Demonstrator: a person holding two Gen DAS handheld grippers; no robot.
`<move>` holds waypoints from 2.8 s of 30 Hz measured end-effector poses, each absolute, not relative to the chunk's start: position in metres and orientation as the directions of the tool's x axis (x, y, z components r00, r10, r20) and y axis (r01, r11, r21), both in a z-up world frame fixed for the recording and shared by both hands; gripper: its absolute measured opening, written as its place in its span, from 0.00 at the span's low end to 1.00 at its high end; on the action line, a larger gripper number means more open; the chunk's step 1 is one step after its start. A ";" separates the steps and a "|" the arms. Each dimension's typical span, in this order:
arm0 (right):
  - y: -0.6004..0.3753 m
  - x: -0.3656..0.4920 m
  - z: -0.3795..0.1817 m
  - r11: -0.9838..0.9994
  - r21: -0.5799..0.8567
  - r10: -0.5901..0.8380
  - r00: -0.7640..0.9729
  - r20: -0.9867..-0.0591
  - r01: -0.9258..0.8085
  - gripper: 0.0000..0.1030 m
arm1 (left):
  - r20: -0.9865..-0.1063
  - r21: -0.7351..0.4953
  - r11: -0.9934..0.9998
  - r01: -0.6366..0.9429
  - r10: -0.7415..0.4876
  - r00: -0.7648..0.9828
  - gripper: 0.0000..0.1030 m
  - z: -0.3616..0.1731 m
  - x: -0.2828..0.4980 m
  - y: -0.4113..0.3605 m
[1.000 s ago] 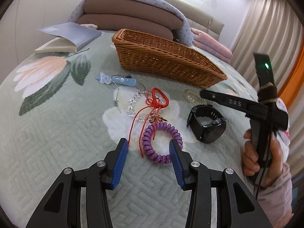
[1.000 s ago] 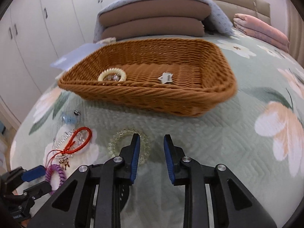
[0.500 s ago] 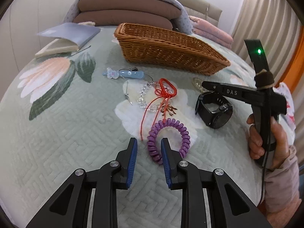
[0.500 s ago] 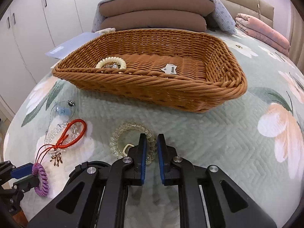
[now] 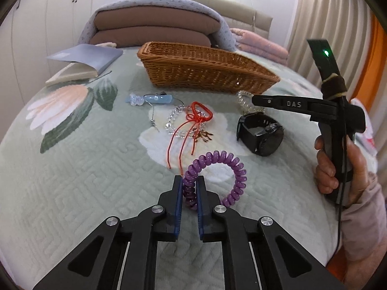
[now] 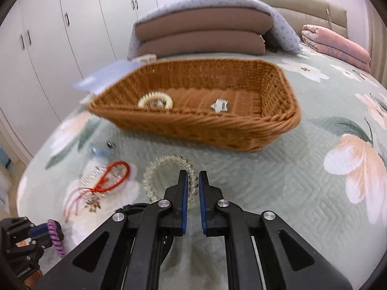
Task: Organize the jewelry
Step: 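Place both bracelets into the wicker basket and open both grippers, then move both open grippers back toward the remaining jewelry on the quilt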
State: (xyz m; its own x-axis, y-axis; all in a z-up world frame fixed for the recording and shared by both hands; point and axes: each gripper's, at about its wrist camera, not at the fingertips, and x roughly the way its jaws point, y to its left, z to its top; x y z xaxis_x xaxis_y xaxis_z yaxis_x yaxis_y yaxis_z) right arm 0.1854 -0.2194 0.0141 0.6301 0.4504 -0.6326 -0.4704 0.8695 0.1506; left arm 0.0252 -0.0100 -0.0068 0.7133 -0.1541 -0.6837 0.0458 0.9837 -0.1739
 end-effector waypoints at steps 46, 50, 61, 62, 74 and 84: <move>-0.231 0.283 0.048 0.957 0.109 0.282 0.767 -0.576 -0.270 0.11 | -0.650 -0.235 0.963 0.133 -0.257 0.715 0.10 0.033 0.285 -0.042; -0.231 0.286 0.045 0.956 0.121 0.287 0.756 -0.588 -0.269 0.11 | -0.663 -0.217 0.967 0.134 -0.247 0.706 0.10 0.027 0.288 -0.046; -0.242 0.275 0.054 0.953 0.149 0.302 0.788 -0.537 -0.264 0.19 | -0.568 -0.262 0.950 0.173 -0.297 0.768 0.44 0.045 0.266 -0.040; -0.243 0.273 0.055 0.954 0.148 0.299 0.795 -0.527 -0.261 0.20 | -0.554 -0.259 0.949 0.177 -0.297 0.778 0.44 0.048 0.262 -0.039; -0.252 0.227 0.067 0.943 0.170 0.333 0.812 -0.480 -0.286 0.21 | -0.454 -0.322 0.932 0.167 -0.306 0.837 0.44 0.079 0.193 -0.008; -0.244 0.126 0.052 0.920 0.192 0.391 0.800 -0.456 -0.340 0.33 | -0.419 -0.332 0.936 0.118 -0.258 0.870 0.44 0.069 0.082 0.029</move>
State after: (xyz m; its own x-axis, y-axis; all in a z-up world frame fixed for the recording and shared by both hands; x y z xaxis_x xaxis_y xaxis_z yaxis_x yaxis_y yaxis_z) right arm 0.1256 -0.2440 0.0519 0.7995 0.3909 -0.4560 -0.3404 0.9204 0.1921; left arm 0.0822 0.0294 0.0694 0.8703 -0.2585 -0.4192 0.1182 0.9359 -0.3318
